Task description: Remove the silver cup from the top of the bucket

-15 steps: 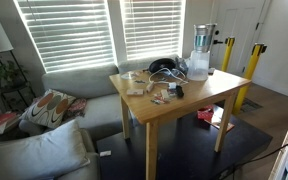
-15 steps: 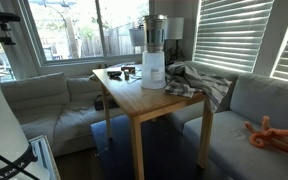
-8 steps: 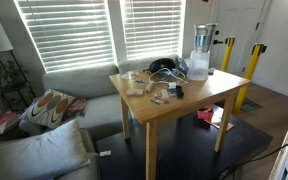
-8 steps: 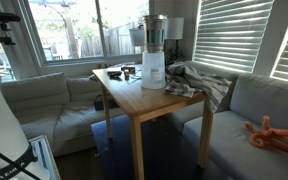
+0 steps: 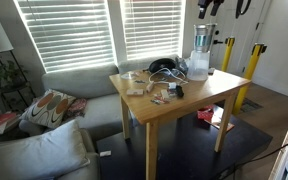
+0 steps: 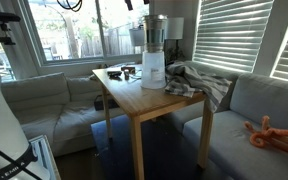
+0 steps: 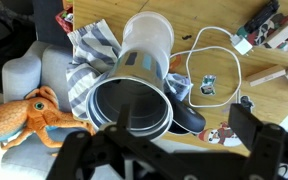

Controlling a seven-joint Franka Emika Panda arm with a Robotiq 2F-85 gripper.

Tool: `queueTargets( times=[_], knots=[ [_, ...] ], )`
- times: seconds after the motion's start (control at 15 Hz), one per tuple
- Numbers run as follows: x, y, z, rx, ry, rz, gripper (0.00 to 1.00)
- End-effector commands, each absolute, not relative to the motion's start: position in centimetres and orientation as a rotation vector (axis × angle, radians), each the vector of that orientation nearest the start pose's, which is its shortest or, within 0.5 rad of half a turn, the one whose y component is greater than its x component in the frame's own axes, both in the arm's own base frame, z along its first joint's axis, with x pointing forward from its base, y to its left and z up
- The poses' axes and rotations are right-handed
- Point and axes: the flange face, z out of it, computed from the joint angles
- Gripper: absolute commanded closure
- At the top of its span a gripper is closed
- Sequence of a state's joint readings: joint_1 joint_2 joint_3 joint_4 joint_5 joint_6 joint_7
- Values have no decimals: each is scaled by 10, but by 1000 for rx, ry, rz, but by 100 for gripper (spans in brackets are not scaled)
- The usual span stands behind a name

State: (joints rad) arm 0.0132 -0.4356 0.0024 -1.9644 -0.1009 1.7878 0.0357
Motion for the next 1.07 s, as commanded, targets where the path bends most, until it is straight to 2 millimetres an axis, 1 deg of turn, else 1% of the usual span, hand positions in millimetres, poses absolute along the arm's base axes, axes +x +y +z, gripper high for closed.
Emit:
queueTargets(
  times=[0.0, 0.07, 0.13, 0.2, 0.47, 0.67, 0.8, 1.0],
  knots=[
    [441, -4, 649, -3216, -4, -410, 0],
    [444, -5, 643, -3213, 2, -398, 25],
    [445, -6, 638, -3214, 10, -397, 28],
    [447, -7, 634, -3218, 10, -397, 34],
    [451, -13, 621, -3233, 21, -401, 64],
    [451, -13, 616, -3241, 20, -407, 84],
    [451, -14, 618, -3249, 26, -429, 96],
    [451, -11, 625, -3274, 10, -480, 100]
  ],
)
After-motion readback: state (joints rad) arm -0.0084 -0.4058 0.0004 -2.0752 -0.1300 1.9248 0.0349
